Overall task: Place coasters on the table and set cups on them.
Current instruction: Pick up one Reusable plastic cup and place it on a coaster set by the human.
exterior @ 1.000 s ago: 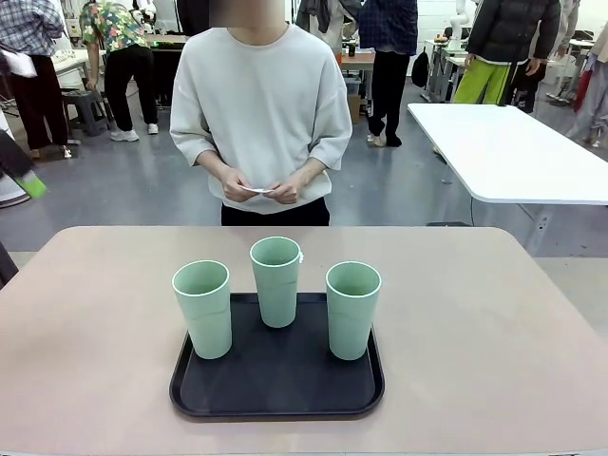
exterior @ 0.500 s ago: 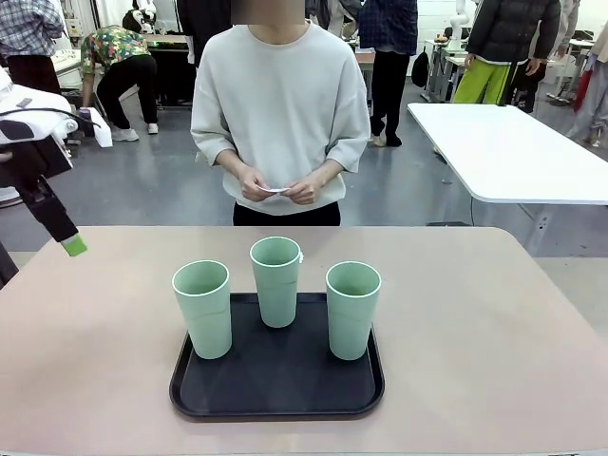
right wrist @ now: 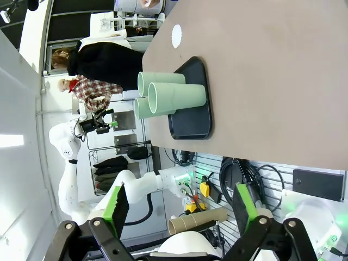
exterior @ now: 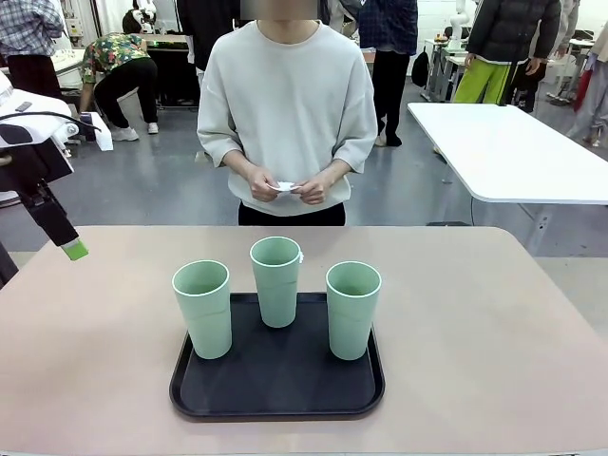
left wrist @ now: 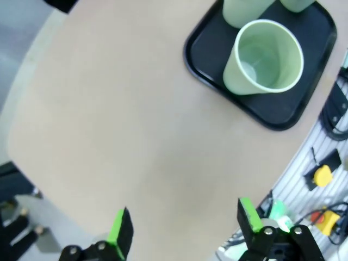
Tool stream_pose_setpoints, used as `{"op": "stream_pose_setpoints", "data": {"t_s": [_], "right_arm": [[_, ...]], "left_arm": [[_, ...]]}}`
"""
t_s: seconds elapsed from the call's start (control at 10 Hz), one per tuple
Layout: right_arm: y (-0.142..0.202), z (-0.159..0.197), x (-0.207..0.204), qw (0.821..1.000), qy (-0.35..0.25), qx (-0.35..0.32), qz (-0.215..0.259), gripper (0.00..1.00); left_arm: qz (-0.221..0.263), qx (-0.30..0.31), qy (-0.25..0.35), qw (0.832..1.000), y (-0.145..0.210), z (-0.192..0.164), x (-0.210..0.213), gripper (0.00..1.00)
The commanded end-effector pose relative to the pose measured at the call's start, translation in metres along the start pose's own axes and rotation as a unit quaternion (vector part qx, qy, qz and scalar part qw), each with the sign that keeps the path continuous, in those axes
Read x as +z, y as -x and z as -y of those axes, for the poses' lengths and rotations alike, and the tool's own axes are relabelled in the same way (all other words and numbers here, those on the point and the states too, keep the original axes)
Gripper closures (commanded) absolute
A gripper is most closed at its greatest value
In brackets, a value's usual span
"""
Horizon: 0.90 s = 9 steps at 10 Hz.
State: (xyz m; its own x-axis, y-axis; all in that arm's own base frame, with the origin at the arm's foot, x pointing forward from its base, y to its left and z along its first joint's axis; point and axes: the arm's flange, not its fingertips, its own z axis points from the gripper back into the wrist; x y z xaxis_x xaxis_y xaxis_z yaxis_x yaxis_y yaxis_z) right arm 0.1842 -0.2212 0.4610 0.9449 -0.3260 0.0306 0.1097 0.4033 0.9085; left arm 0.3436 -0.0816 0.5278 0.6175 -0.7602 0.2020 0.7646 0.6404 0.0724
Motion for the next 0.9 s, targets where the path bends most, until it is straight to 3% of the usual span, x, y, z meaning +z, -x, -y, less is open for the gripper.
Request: {"op": "stream_pose_setpoints", "data": {"t_s": [0.0, 0.2, 0.3, 0.4, 0.5, 0.7, 0.8], "right_arm": [[0.0, 0.0, 0.0, 1.0, -0.01, 0.006, 0.003, 0.0], [0.0, 0.0, 0.0, 1.0, -0.01, 0.006, 0.003, 0.0], [0.0, 0.0, 0.0, 1.0, -0.01, 0.006, 0.003, 0.0], [0.0, 0.0, 0.0, 1.0, -0.01, 0.006, 0.003, 0.0], [0.0, 0.0, 0.0, 1.0, -0.01, 0.006, 0.003, 0.0], [0.0, 0.0, 0.0, 1.0, -0.01, 0.006, 0.003, 0.0], [0.0, 0.0, 0.0, 1.0, -0.01, 0.006, 0.003, 0.0]], "left_arm": [[-0.005, 0.002, -0.007, 1.0, -0.001, -0.001, 0.001, 0.0], [0.0, 0.0, 0.0, 1.0, 0.0, 0.0, 0.0, 0.0], [0.018, -0.142, 0.071, 0.987, -0.005, -0.008, -0.017, 0.0], [0.07, -0.258, 0.109, 0.957, 0.001, -0.012, -0.03, 0.0], [0.126, -0.327, 0.14, 0.926, 0.008, -0.019, -0.04, 0.0], [0.213, -0.396, 0.163, 0.878, 0.028, -0.023, -0.065, 0.0], [0.256, -0.404, 0.159, 0.864, 0.035, -0.029, -0.072, 0.0]]}}
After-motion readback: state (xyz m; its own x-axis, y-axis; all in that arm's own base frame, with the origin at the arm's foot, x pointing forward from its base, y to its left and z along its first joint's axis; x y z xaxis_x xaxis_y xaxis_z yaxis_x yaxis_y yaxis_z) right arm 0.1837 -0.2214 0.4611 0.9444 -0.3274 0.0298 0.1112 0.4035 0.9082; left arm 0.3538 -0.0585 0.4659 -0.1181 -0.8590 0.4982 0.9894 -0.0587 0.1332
